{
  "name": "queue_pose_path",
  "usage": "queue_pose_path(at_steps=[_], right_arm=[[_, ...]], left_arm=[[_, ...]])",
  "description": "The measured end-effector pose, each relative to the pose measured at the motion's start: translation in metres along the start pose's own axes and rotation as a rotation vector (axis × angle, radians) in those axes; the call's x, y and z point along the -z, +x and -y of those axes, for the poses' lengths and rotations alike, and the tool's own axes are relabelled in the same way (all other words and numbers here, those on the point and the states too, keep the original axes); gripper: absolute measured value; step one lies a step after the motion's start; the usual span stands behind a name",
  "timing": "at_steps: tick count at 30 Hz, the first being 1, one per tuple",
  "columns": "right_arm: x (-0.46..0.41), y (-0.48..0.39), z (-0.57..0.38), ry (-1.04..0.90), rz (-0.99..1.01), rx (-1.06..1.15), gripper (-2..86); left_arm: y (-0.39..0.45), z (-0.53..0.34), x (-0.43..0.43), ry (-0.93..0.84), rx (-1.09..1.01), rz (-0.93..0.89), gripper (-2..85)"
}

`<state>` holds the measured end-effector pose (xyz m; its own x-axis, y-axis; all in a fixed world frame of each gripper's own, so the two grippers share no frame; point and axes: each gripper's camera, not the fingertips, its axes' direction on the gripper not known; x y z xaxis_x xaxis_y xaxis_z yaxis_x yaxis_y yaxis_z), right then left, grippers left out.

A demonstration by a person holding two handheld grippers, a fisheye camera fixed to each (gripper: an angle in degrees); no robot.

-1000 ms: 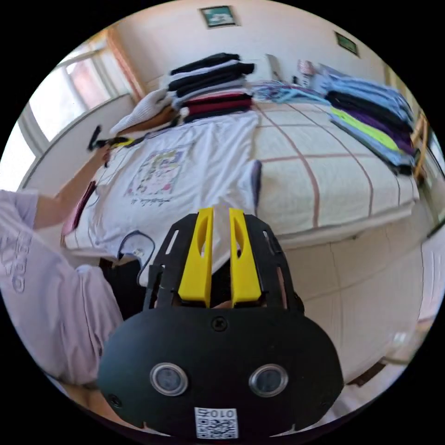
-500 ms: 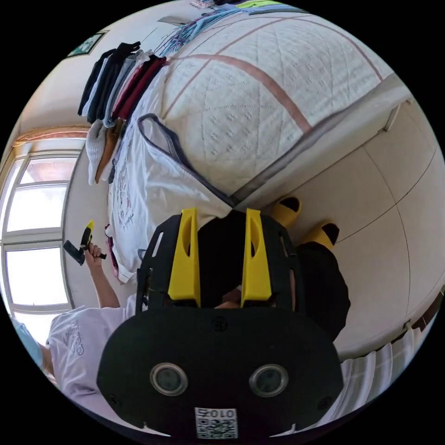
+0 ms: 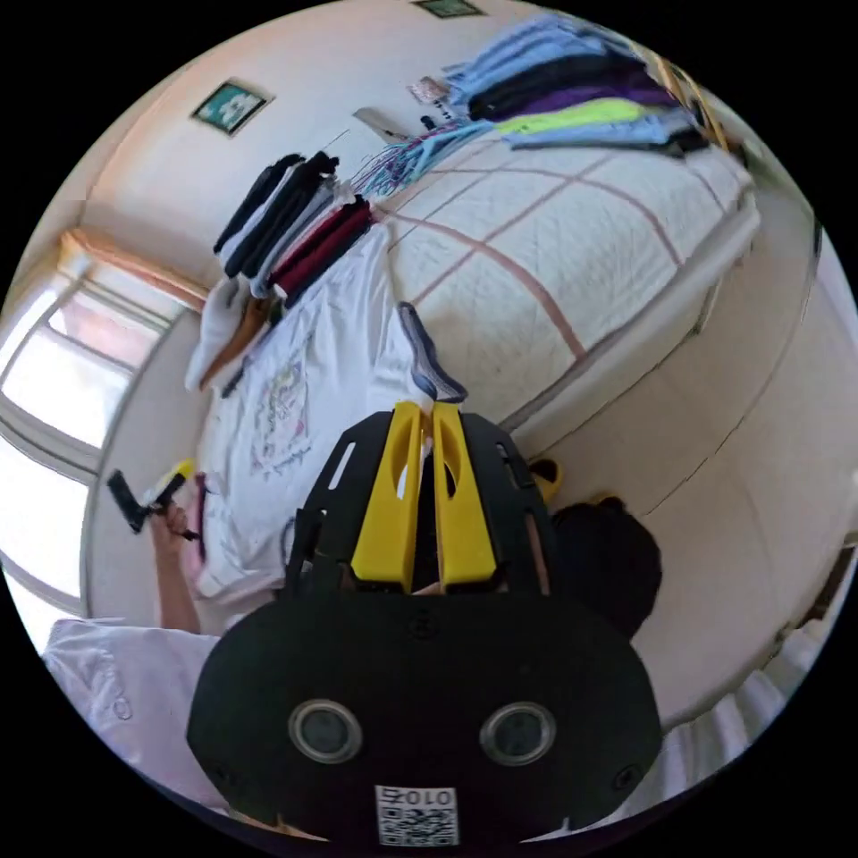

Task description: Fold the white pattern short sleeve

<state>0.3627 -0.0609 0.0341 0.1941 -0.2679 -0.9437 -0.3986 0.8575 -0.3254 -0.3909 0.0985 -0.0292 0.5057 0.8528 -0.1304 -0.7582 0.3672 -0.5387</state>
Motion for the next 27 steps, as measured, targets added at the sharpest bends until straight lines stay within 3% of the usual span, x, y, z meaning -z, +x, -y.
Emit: queue_pose_path(at_steps=[6, 11, 14, 17, 21, 27], right_arm=[[-0.051, -0.175, -0.049, 0.071, -0.594, 0.444, 4.3], [-0.156, -0.247, -0.114, -0.026, -0.75, 0.798, 6.3], [-0.176, -0.251, -0.135, -0.061, -0.671, 0.822, 8.2], [-0.168, -0.245, -0.151, -0.06, -0.455, 0.859, 8.3], [-0.145, -0.211, -0.162, 0.011, -0.263, 0.734, 8.3], [-0.123, -0.157, -0.167, 0.117, -0.265, 0.512, 8.2]], left_arm=[[0.053, 0.005, -0.037, -0.081, -0.12, -0.014, 0.3], [0.084, 0.019, -0.073, -0.116, -0.166, -0.103, 1.0], [0.103, 0.034, -0.091, -0.134, -0.197, -0.147, 2.1], [0.123, 0.059, -0.114, -0.151, -0.24, -0.184, 3.5], [0.161, 0.102, -0.153, -0.174, -0.316, -0.164, 5.4], [0.269, 0.178, -0.221, -0.161, -0.593, 0.038, 7.3]])
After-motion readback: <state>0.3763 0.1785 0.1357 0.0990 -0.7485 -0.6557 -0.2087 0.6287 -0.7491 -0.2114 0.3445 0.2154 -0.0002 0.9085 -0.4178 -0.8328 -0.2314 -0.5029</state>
